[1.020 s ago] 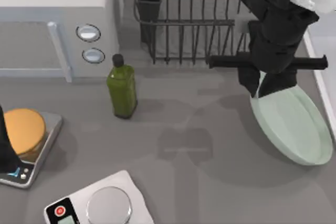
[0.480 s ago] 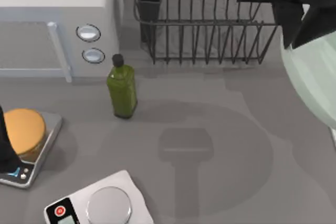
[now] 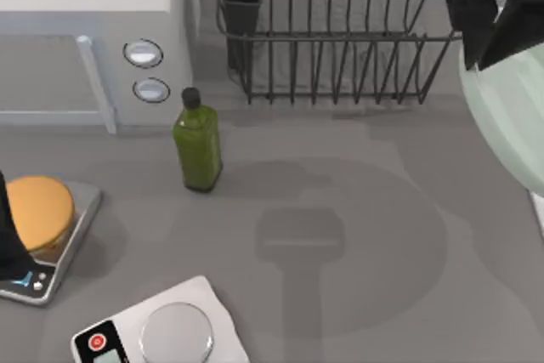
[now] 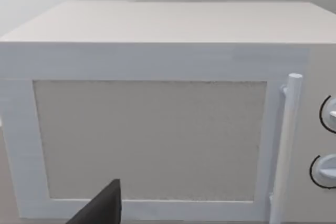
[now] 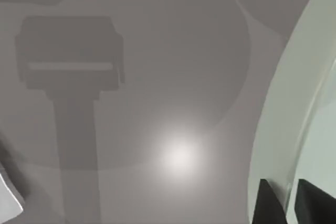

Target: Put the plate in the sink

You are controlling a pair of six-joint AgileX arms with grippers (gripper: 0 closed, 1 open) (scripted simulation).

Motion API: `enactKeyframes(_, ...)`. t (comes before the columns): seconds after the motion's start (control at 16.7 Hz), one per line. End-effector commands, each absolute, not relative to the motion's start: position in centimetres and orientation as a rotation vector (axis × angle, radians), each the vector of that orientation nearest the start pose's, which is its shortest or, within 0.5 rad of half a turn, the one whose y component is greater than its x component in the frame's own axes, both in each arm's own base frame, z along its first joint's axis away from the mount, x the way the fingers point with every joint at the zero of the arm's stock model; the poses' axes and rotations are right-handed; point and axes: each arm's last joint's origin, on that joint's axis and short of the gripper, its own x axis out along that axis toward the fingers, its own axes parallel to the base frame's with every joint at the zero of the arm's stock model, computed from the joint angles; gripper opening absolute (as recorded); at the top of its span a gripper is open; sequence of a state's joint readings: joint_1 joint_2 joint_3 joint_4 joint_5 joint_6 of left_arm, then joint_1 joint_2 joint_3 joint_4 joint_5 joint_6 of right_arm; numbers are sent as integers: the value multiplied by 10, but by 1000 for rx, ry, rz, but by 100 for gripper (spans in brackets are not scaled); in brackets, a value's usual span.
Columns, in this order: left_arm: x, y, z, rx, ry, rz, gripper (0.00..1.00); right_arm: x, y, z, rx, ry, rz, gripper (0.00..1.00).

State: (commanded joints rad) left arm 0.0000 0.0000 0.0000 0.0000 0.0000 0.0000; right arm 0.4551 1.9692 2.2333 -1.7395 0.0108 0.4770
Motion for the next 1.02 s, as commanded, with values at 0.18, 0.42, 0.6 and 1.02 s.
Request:
enactKeyframes(0.18, 106, -1, 160, 0, 0, 0, 100, 363, 140, 350, 27, 1492, 6, 0)
enactKeyframes(0.42, 106, -1, 160, 0, 0, 0, 100, 443, 81, 290, 9, 1545, -9, 0)
enactKeyframes(0.6, 106, -1, 160, 0, 0, 0, 100, 481, 18, 244, 7, 1568, -9, 0)
enactKeyframes(1.02, 106, -1, 160, 0, 0, 0, 100, 494, -33, 217, 8, 1567, -8, 0)
